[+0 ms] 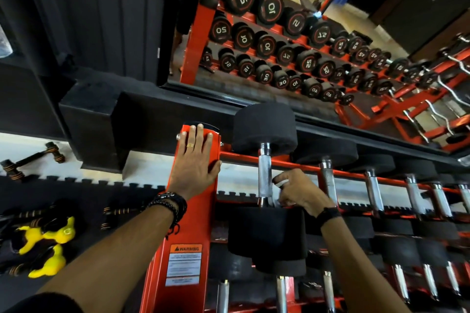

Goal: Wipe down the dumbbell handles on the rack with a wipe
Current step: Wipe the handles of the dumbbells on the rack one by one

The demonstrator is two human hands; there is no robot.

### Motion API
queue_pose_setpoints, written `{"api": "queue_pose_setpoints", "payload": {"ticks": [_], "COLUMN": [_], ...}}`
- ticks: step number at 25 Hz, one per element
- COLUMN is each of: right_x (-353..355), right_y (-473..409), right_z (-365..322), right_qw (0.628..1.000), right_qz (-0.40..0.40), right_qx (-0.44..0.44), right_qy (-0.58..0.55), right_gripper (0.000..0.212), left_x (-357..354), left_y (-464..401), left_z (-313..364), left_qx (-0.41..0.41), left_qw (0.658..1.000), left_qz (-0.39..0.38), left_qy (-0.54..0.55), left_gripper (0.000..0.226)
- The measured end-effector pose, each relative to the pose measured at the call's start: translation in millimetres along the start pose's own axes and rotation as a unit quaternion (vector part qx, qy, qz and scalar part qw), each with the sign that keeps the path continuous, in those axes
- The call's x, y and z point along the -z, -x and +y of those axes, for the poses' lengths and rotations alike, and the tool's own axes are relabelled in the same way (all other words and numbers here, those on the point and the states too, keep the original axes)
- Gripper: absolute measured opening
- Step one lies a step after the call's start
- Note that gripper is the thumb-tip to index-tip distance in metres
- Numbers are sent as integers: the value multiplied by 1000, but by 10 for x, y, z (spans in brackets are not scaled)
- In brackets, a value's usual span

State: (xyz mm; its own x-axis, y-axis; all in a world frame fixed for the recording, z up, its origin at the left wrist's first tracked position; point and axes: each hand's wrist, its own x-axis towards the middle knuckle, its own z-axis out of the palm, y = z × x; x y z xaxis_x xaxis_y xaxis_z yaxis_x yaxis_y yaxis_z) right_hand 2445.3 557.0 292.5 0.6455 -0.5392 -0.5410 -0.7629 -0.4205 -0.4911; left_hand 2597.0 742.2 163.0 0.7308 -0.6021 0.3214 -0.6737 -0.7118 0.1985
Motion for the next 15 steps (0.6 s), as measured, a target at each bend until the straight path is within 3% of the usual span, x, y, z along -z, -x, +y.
{"api": "queue_pose_setpoints", "payload": {"ticks": [8, 13, 15], "right_x": [26, -67, -58], "right_y": [52, -72, -137], "right_z": [-165, -107, -65], "right_qw": [979, 957, 946], "right_qz": [-21, -52, -73], "right_qx": [-37, -74, -77], "right_qy": [-199, -275, -305], "right_gripper": [5, 7, 24], "left_x": [-4, 20, 4], "left_y": [-7, -26, -6], "left_z": [-11, 17, 9], "left_qx": [-4, -2, 0], "left_qw": [1000, 1000, 1000], "left_qz": [2, 6, -2], "left_qy": [-1, -2, -6], "left_gripper": [72, 71, 72]}}
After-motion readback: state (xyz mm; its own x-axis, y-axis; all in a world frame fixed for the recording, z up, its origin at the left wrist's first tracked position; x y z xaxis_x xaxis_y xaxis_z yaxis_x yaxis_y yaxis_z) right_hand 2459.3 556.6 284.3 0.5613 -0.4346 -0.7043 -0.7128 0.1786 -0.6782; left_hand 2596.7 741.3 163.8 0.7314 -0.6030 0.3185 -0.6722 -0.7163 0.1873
